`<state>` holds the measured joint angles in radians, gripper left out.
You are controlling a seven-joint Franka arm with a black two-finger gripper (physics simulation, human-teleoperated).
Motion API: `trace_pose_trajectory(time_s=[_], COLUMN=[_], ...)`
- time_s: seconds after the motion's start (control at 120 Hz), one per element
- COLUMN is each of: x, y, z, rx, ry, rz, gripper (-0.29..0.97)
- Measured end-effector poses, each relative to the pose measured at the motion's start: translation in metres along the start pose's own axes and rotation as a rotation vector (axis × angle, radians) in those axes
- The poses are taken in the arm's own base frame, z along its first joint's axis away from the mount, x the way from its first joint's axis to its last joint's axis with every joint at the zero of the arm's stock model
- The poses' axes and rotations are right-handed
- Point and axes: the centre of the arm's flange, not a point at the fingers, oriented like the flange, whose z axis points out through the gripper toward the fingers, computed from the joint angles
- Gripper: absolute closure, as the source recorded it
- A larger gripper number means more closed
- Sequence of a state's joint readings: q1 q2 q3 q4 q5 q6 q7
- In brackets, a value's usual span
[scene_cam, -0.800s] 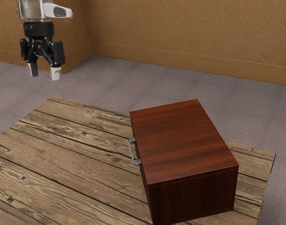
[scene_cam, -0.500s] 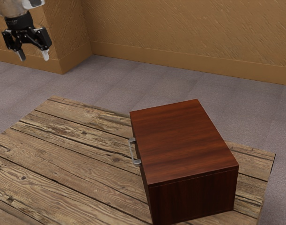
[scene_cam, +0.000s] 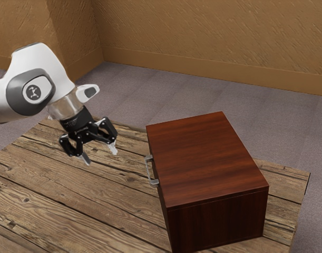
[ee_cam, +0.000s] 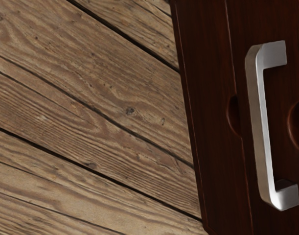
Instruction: Pull the drawer handle with one arm to open the drawer
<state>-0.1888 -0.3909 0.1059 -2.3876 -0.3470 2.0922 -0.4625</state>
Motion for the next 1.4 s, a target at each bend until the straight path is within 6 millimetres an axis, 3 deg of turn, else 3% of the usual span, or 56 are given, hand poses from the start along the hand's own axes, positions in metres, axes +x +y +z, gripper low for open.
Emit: trace_pose_trajectory(time_s=[0.208, 0.333, 0.467, 1.15, 1.4], x=[0.005, -0.010, -0.018, -0.008, -0.005], y=[0.017, 0.026, 0.032, 0.038, 0.038], z=[0.024, 0.051, 0.065, 0.101, 0.104], rx=[-0.074, -0.084, -0.094, -0.093, -0.092], ry=[0.078, 0.072, 0.088, 0.137, 0.151], rz=[-0.136, -0.183, -0.222, -0.262, -0.228], gripper=[0.11, 0.12, 0.13, 0.18, 0.20])
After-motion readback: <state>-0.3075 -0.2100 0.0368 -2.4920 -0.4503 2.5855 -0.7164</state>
